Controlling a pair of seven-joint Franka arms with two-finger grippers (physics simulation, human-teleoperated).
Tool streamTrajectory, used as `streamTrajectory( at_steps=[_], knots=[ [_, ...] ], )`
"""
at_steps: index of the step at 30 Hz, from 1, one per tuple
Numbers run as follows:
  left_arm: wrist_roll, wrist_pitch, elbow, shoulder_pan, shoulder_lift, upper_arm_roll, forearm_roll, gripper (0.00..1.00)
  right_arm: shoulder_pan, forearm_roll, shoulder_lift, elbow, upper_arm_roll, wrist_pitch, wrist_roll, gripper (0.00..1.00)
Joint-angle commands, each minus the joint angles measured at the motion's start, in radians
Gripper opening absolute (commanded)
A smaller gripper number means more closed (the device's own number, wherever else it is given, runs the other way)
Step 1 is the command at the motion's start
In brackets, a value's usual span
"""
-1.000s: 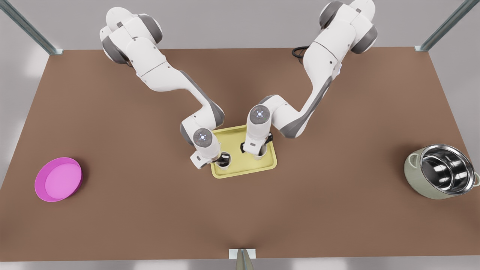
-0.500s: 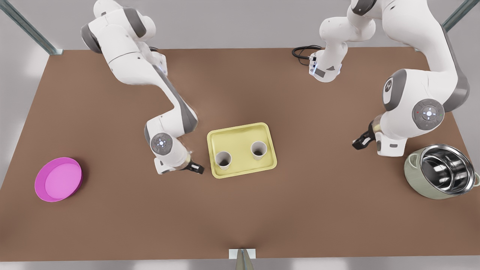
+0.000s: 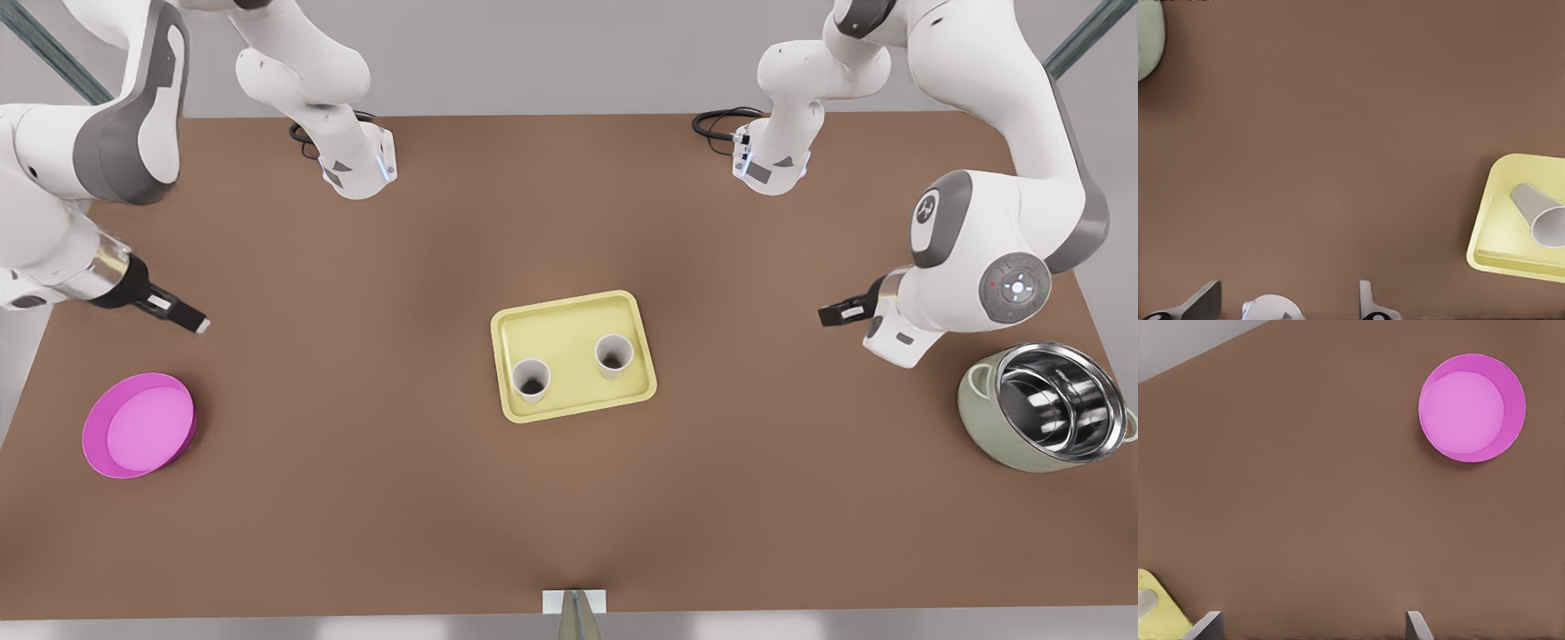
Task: Use both arms to respectively pick up the white IKEA cups from the middle-left and middle-right positions, then place the white IKEA cups onto the middle-middle tray, ensuring that the cups remain upright and do not tip over
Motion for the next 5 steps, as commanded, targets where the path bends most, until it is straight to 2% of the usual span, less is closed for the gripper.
streamTrajectory(
  at_steps=[1,5],
  knots=[
    [0.320,-0.010,0.000,-0.001,0.000,0.000,0.000,1.00,0.011,0.021,-0.008,-0.001,-0.002,-0.142,-0.375,1.00],
    [0.320,-0.008,0.000,-0.001,0.006,0.000,0.000,1.00,0.006,0.018,-0.008,-0.003,0.003,-0.142,-0.374,1.00]
  ],
)
